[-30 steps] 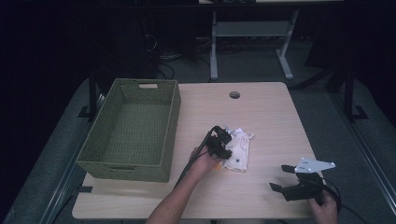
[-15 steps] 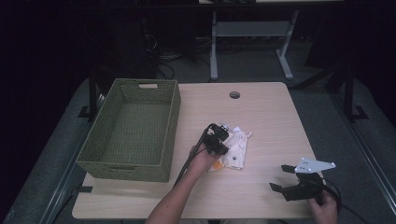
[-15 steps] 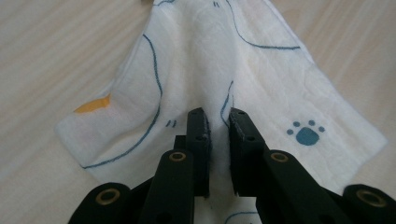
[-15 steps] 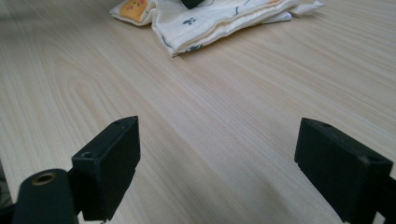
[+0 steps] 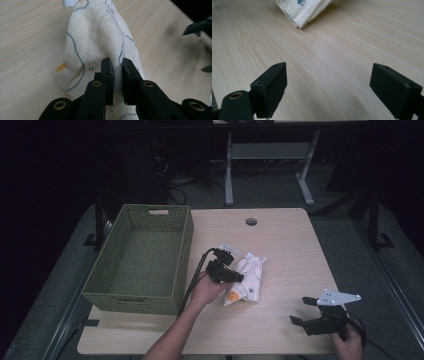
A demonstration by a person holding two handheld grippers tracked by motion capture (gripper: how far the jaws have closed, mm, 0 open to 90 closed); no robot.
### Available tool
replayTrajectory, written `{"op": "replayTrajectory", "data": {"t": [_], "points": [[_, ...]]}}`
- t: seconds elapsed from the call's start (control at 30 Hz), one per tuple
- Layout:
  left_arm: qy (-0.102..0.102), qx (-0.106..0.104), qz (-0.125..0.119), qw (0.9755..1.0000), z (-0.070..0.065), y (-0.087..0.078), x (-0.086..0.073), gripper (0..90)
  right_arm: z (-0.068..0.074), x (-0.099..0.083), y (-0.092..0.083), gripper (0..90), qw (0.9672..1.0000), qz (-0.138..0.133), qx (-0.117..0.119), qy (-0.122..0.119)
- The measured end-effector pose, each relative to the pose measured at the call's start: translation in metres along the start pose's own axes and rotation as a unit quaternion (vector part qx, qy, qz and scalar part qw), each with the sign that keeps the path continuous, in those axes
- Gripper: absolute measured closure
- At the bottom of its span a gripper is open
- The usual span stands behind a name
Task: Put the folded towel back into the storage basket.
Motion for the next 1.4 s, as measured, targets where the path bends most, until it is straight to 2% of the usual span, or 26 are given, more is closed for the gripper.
{"op": "replayTrajectory", "data": {"t": [0.03, 0.13, 0.17, 0.37, 0.5, 0.6, 0.83, 0.9, 1.0, 1.17, 1.4], "points": [[0.000, 0.000, 0.000, 1.0000, 0.000, 0.000, 0.000, 82.2, 0.000, 0.000, 0.000, 13.7, 1.0000, 0.000, 0.000, 0.000], [-0.009, -0.029, -0.024, 0.9993, -0.010, -0.011, 0.003, 82.2, -0.002, 0.000, -0.001, 13.8, 1.0000, -0.002, -0.003, 0.003], [-0.009, -0.029, -0.024, 0.9993, -0.010, -0.011, 0.003, 82.2, -0.002, 0.000, -0.001, 13.8, 1.0000, -0.002, -0.003, 0.003], [-0.010, -0.061, -0.034, 0.9975, -0.022, -0.026, 0.002, 82.1, -0.004, -0.001, 0.001, 13.8, 1.0000, 0.002, -0.008, 0.004], [-0.010, -0.071, -0.034, 0.9968, -0.024, -0.033, 0.002, 82.1, -0.004, -0.001, 0.000, 13.7, 0.9999, 0.001, -0.008, 0.007], [-0.019, -0.089, -0.047, 0.9947, -0.027, -0.042, 0.003, 82.1, -0.005, -0.002, 0.001, 13.7, 0.9999, 0.003, -0.010, 0.006], [-0.021, -0.107, -0.057, 0.9925, -0.030, -0.058, 0.003, 82.1, -0.006, -0.002, 0.000, 13.7, 0.9999, 0.002, -0.011, 0.007], [-0.027, -0.120, -0.066, 0.9902, -0.033, -0.064, 0.004, 82.0, -0.006, -0.002, 0.000, 13.8, 0.9999, 0.003, -0.012, 0.006], [-0.026, -0.119, -0.065, 0.9905, -0.033, -0.068, 0.005, 82.1, -0.006, -0.002, 0.000, 13.7, 0.9999, 0.004, -0.013, 0.007], [-0.033, -0.125, -0.073, 0.9889, -0.030, -0.079, 0.004, 82.0, -0.006, -0.002, 0.001, 13.8, 0.9999, 0.004, -0.013, 0.006], [-0.035, -0.124, -0.073, 0.9890, -0.028, -0.092, 0.004, 82.0, -0.006, -0.003, 0.002, 13.7, 0.9999, 0.008, -0.014, 0.005]]}}
Point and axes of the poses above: each handheld gripper's, and its own axes: y roughly forward along the jaws, x roughly out of its top, z roughly to its left, the point moved 9 cm from there along y, roughly forward along the jaws, and after that the axes turned 10 degrees about -x, right-handed, at the moved point
